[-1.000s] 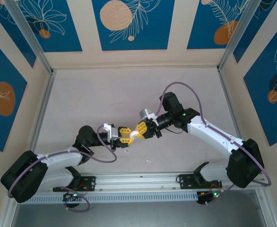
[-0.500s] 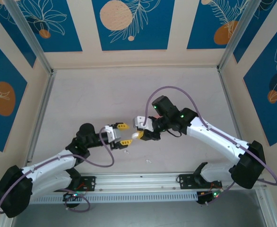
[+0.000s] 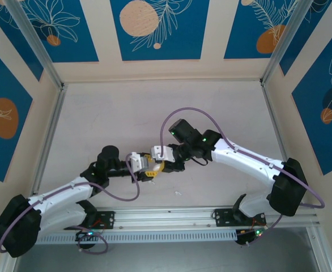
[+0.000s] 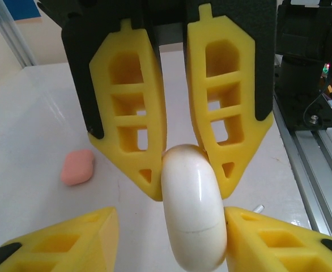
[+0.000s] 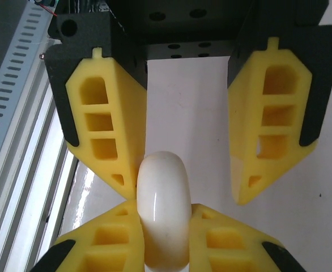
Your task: Insert wireless bluetooth earbuds into charging case
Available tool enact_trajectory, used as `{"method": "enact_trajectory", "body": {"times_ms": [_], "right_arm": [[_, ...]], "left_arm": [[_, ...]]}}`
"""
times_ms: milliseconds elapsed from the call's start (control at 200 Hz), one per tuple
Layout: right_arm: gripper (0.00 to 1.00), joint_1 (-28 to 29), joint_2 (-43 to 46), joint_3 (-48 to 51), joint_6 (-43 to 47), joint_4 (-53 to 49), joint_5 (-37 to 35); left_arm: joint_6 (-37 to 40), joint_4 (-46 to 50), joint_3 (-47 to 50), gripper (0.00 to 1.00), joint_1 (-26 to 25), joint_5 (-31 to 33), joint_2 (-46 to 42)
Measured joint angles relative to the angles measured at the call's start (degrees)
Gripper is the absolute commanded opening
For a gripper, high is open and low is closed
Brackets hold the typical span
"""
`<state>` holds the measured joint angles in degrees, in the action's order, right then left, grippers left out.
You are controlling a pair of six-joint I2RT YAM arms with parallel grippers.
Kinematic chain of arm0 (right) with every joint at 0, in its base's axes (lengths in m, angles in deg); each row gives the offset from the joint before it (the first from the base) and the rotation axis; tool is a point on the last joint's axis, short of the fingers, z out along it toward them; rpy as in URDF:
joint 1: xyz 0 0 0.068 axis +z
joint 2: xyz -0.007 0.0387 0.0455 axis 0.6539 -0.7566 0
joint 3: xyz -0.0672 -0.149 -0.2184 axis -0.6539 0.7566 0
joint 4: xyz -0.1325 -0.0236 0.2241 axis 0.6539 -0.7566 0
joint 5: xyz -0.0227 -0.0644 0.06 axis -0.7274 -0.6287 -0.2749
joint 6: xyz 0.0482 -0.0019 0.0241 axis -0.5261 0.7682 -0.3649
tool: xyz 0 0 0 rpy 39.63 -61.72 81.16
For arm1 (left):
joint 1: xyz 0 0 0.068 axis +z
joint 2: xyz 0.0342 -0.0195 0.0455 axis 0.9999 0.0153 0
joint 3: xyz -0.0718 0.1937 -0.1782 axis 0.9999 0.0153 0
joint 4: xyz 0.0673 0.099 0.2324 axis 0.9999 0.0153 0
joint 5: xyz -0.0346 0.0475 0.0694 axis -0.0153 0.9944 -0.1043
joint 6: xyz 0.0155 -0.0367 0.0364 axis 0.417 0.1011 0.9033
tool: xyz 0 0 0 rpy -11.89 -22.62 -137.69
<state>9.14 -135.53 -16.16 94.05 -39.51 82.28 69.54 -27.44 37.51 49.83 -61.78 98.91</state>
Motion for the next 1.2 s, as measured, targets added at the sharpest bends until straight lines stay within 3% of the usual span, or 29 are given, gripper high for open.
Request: {"method": "enact_trajectory", "body": {"times_ms": [135, 580, 935, 990, 1070, 1200], "right_arm": [[0.11, 0.04, -0.13, -0.20, 0.00, 0.26, 0.26], [0.11, 0.07, -0.04, -0.31, 0.22, 0.66, 0.39], [0.12, 0.04, 0.74, -0.31, 0.17, 1.66, -0.13], [0.17, 0.04, 0.81, -0.31, 0.15, 1.75, -0.33], [0.33, 0.04, 0.85, -0.28, 0.00, 1.88, -0.50], [0.42, -0.72, 1.16, -0.09, -1.09, 3.23, -0.50]], "left_arm": [[-0.04, 0.00, -0.13, 0.43, 0.00, -0.35, 0.02], [-0.02, 0.00, -0.42, 0.43, 0.00, -0.44, 1.16], [-0.20, 0.61, -0.83, 0.24, 0.00, -1.51, 1.16], [-0.22, 1.01, -1.03, 0.23, 0.00, -1.49, 1.14], [-0.26, 1.01, -1.09, 0.22, 0.00, -1.46, 1.14], [-0.28, 1.25, -1.22, 0.22, 0.00, -1.49, 1.11]]}}
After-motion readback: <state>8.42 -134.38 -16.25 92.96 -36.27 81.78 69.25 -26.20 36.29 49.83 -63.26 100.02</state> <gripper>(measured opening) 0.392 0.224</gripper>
